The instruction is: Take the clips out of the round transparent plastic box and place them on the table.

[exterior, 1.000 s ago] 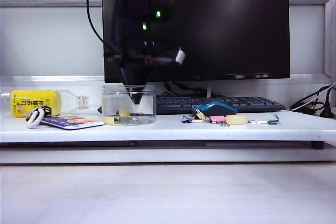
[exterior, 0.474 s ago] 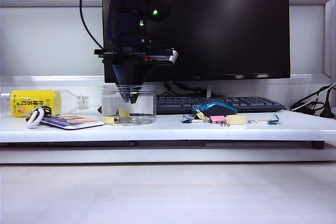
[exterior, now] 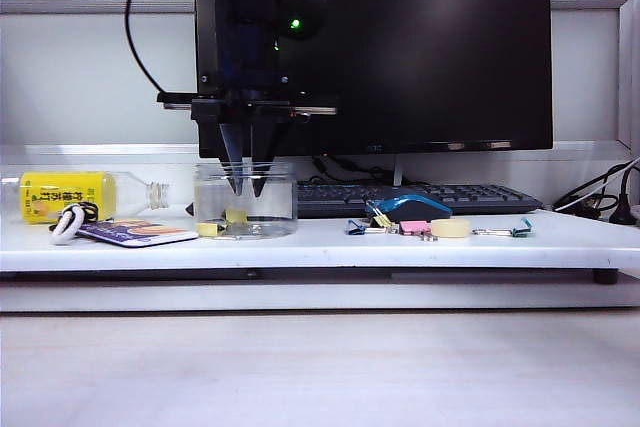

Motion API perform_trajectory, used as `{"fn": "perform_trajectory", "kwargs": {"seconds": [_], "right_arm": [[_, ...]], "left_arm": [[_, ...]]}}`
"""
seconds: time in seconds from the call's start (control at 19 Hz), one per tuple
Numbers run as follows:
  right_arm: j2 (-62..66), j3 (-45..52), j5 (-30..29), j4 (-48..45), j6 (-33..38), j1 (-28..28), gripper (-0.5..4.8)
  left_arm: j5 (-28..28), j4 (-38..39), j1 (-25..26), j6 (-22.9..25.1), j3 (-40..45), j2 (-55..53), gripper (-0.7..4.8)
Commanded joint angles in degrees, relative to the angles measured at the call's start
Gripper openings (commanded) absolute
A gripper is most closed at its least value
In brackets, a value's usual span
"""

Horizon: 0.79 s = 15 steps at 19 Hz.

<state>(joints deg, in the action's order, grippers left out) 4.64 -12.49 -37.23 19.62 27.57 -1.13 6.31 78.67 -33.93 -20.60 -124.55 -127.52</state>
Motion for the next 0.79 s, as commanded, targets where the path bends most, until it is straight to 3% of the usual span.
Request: {"fn": "perform_trajectory", "kwargs": {"seconds": [0.05, 0.21, 0.42, 0.79], "right_arm": [[0.0, -0.3, 0.1, -0.6, -0.2, 0.0, 1.76], [0.0, -0.3, 0.1, -1.0, -0.2, 0.0, 1.76], [0.0, -0.3, 0.1, -1.1, -0.2, 0.0, 1.76], [0.0, -0.3, 0.1, -1.1, -0.2, -0.7, 1.76]], "left_arm": [[4.0, 0.5, 0.0, -8.9, -0.2, 0.4, 1.31], [5.8, -2.3, 0.0, -13.2, -0.2, 0.4, 1.30], [4.9, -3.7, 0.1, -22.7, -0.2, -0.6, 1.30], [11.8, 0.0, -0.1, -27.0, -0.2, -2.1, 1.31]]}}
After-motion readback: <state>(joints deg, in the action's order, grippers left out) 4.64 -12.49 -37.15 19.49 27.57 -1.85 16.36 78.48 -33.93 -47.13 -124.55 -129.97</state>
